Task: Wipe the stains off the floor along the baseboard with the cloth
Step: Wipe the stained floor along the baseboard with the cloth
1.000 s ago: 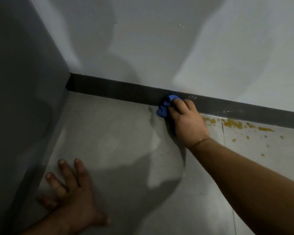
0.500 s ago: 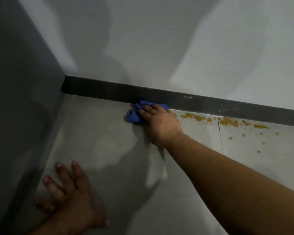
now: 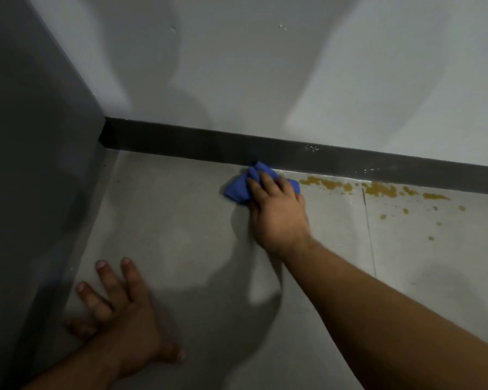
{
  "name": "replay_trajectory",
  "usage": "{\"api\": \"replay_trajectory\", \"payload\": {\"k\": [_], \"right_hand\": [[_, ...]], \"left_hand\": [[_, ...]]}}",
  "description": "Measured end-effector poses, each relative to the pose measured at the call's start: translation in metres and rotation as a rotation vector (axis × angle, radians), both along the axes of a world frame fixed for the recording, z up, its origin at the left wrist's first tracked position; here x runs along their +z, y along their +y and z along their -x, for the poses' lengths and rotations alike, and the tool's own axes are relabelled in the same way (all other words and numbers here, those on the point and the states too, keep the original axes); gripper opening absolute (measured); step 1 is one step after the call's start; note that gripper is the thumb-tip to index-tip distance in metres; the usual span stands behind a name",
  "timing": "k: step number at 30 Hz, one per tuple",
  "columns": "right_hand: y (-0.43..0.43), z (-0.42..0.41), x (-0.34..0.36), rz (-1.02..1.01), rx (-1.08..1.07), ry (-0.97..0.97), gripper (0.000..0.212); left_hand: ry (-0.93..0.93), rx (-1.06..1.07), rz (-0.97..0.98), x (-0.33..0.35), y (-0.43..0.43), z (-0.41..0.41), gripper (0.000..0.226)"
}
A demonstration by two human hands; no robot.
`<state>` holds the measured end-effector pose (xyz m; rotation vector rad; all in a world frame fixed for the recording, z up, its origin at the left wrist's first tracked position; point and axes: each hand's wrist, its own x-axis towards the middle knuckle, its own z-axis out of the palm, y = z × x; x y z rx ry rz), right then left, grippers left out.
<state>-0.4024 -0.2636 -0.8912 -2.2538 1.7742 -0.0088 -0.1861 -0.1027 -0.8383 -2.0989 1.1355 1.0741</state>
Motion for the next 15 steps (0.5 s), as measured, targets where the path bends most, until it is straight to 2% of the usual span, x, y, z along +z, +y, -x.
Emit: {"api": "replay_trajectory", "payload": {"k": [3, 6, 9, 11, 13, 14, 15], "right_hand": [[0.009, 0.017, 0.001, 0.045, -0.170, -0.063, 0.052], [0.011, 0.035, 0.002, 0.081, -0.161, -0.191, 0.043], [0.003, 0.044, 0.011, 0.059, -0.104, -0.262, 0.037], [0.004, 0.045, 0.018, 0.081, -0.072, -0.286, 0.035], [0.005, 0.045, 0.025, 0.100, -0.038, -0.256, 0.032], [0.004, 0.044, 0.029, 0.132, -0.019, -0.237, 0.032], [0.002, 0.044, 0.033, 0.183, 0.005, -0.213, 0.033]], "left_hand": [[-0.041, 0.048, 0.026, -0.002, -0.009, 0.007, 0.185], [-0.140, 0.076, 0.050, -0.001, -0.025, 0.020, 0.187], [-0.153, 0.072, 0.106, -0.006, -0.032, 0.023, 0.183], [-0.086, 0.069, 0.253, -0.007, -0.037, 0.018, 0.163], [-0.017, -0.107, 0.598, -0.006, -0.051, 0.017, 0.122], [0.029, -0.191, 0.727, -0.006, -0.065, 0.019, 0.107], [0.104, -0.179, 0.784, -0.006, -0.084, 0.023, 0.100]]}}
